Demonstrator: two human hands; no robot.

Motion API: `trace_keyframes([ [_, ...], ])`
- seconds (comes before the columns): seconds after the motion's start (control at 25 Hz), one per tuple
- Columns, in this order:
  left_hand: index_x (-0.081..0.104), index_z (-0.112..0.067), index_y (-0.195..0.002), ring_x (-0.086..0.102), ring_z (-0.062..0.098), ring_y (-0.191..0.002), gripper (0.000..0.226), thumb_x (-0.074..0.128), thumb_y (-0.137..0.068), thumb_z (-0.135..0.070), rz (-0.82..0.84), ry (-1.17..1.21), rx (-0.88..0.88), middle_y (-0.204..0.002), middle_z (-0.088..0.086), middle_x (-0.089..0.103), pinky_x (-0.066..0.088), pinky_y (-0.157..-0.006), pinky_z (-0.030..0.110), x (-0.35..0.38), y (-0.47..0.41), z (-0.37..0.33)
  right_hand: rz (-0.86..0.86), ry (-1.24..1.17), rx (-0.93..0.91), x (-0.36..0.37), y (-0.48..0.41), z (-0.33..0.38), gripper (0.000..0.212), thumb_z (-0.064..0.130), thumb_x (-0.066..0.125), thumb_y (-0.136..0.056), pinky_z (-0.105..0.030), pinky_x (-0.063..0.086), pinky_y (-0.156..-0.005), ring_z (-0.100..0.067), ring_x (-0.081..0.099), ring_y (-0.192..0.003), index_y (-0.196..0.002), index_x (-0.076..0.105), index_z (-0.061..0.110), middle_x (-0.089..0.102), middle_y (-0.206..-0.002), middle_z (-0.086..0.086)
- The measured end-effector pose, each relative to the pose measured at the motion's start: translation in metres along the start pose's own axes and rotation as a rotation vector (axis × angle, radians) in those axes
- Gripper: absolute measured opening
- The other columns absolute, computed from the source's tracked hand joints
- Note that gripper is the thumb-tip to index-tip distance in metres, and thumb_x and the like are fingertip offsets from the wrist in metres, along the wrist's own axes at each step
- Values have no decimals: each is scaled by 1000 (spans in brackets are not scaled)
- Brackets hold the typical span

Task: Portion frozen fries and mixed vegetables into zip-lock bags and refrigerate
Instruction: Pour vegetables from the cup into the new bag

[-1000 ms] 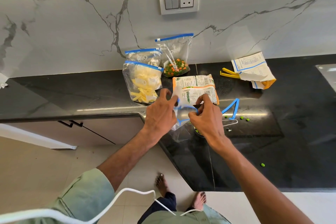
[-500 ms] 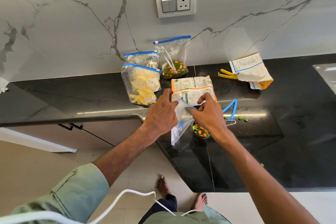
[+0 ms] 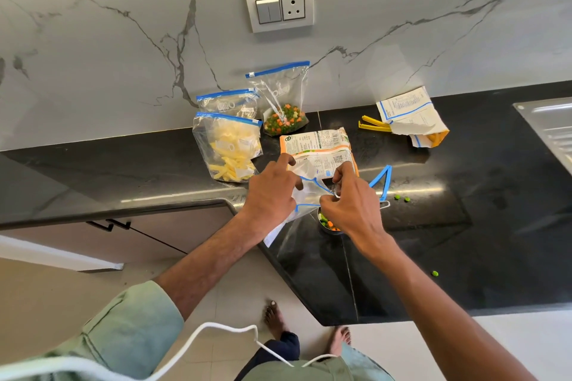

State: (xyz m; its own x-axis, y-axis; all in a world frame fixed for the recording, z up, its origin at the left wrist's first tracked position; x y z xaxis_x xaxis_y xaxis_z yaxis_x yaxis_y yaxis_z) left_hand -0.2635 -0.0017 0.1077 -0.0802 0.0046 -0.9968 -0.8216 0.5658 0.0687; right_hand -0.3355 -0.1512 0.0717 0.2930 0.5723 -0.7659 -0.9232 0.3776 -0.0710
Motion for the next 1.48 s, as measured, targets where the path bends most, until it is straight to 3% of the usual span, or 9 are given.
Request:
trace_keyframes([
  [0.2,69,-24,-127,52,18,-121,41,68,-88,-12,5,13,37,-151,-13,41,46,-75,37,-7,-6,-5,33,-242,-152,-15,1,-26,32,29,73,-87,-31,54,-71,-10,60,-86,-110,51,28,60,-105,10],
  [0.36,65,-19,-133,50,21,-130,50,69,-84,-8,80,16,46,-157,-9,36,52,-87,45,-2,-14,-6,201,459,-78,-16,-21,-92,47,62,52,-100,-41,52,-91,-22,62,-110,-123,64,24,67,-118,-1],
  [0.52,62,-14,-136,50,26,-132,50,63,-86,-7,185,31,30,-162,-2,28,54,-91,48,26,-19,-5,507,462,174,3,-26,-125,49,67,50,-100,-38,50,-80,-21,65,-91,-102,65,20,71,-96,-2],
  [0.64,59,-12,-137,55,30,-128,53,64,-84,-6,274,60,0,-163,2,24,54,-89,45,55,-19,-2,595,101,247,14,-17,-131,39,52,57,-103,-34,48,-76,-13,65,-73,-82,66,21,70,-72,1],
  [0.92,55,-13,-141,65,35,-113,64,67,-78,-5,359,222,-108,-161,10,20,57,-83,41,90,-20,9,185,-523,391,-1,7,-128,27,30,60,-106,-27,42,-68,-11,52,-67,-89,79,20,64,-63,1],
  [1.08,51,-16,-146,59,35,-123,72,68,-78,-3,373,416,-114,-160,11,21,56,-88,41,90,-24,-2,186,-726,362,-17,4,-96,29,34,59,-105,-17,38,-56,-7,44,-60,-97,79,15,53,-64,0],
  [1.28,59,-9,-122,69,21,-94,52,75,-73,-2,293,785,-205,-110,3,60,64,-66,37,81,-27,-16,188,-778,386,-12,10,-72,30,35,58,-105,-15,37,-50,-4,43,-55,-97,79,15,52,-58,7],
  [1.36,58,-13,-120,67,15,-91,46,76,-79,-2,316,938,-273,-107,-3,59,63,-67,26,80,-26,-18,157,-754,408,-15,15,-72,28,34,59,-104,-18,37,-53,-5,44,-58,-98,80,16,55,-57,9],
  [1.48,59,-11,-125,67,16,-100,53,79,-77,-1,344,1055,-317,-117,1,61,64,-77,31,81,-28,-19,118,-676,379,-22,20,-69,26,30,59,-105,-16,37,-56,0,48,-57,-97,79,15,60,-55,17],
])
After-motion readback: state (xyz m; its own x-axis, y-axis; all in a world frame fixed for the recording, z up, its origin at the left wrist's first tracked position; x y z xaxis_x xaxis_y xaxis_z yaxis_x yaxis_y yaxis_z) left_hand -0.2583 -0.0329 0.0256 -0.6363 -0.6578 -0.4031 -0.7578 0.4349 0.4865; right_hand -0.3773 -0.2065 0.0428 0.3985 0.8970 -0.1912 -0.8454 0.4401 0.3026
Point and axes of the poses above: each hand's wrist, its own y-axis away from the middle knuckle, its own x-axis out of the palm, z = x × y, the point moved 4 cm from there along -y, towards the middle knuckle
